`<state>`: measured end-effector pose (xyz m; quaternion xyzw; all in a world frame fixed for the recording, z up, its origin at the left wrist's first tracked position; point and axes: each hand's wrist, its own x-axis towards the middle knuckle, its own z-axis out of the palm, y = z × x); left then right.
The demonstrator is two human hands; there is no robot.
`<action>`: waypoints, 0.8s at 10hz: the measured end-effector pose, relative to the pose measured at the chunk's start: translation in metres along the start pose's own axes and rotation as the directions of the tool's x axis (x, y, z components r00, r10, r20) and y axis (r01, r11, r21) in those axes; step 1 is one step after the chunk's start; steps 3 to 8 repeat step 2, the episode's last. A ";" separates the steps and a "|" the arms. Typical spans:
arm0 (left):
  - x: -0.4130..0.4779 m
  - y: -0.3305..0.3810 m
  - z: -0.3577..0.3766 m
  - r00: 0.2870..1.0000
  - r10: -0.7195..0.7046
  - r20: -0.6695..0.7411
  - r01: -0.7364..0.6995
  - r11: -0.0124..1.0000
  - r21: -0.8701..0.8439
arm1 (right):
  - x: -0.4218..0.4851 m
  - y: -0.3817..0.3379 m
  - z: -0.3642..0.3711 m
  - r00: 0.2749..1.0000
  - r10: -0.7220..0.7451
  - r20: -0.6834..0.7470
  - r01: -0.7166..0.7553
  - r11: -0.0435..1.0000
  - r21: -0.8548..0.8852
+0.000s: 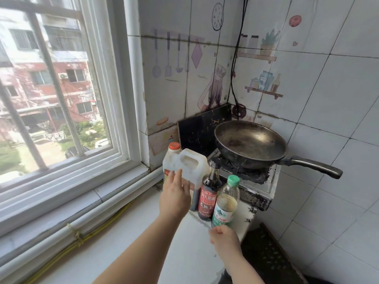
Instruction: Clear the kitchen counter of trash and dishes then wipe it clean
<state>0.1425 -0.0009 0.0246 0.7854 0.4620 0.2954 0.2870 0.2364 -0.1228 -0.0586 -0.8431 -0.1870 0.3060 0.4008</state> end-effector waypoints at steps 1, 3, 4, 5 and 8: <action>-0.025 -0.017 -0.002 0.991 -0.131 0.021 0.132 0.991 -0.022 | -0.014 -0.011 0.013 0.992 -0.092 0.091 0.083 0.992 0.099; -0.051 -0.019 -0.013 0.906 -0.390 0.165 0.418 0.886 -0.199 | -0.027 -0.017 0.017 0.975 -0.159 0.154 0.123 0.967 0.223; -0.051 -0.019 -0.013 0.906 -0.390 0.165 0.418 0.886 -0.199 | -0.027 -0.017 0.017 0.975 -0.159 0.154 0.123 0.967 0.223; -0.051 -0.019 -0.013 0.906 -0.390 0.165 0.418 0.886 -0.199 | -0.027 -0.017 0.017 0.975 -0.159 0.154 0.123 0.967 0.223; -0.051 -0.019 -0.013 0.906 -0.390 0.165 0.418 0.886 -0.199 | -0.027 -0.017 0.017 0.975 -0.159 0.154 0.123 0.967 0.223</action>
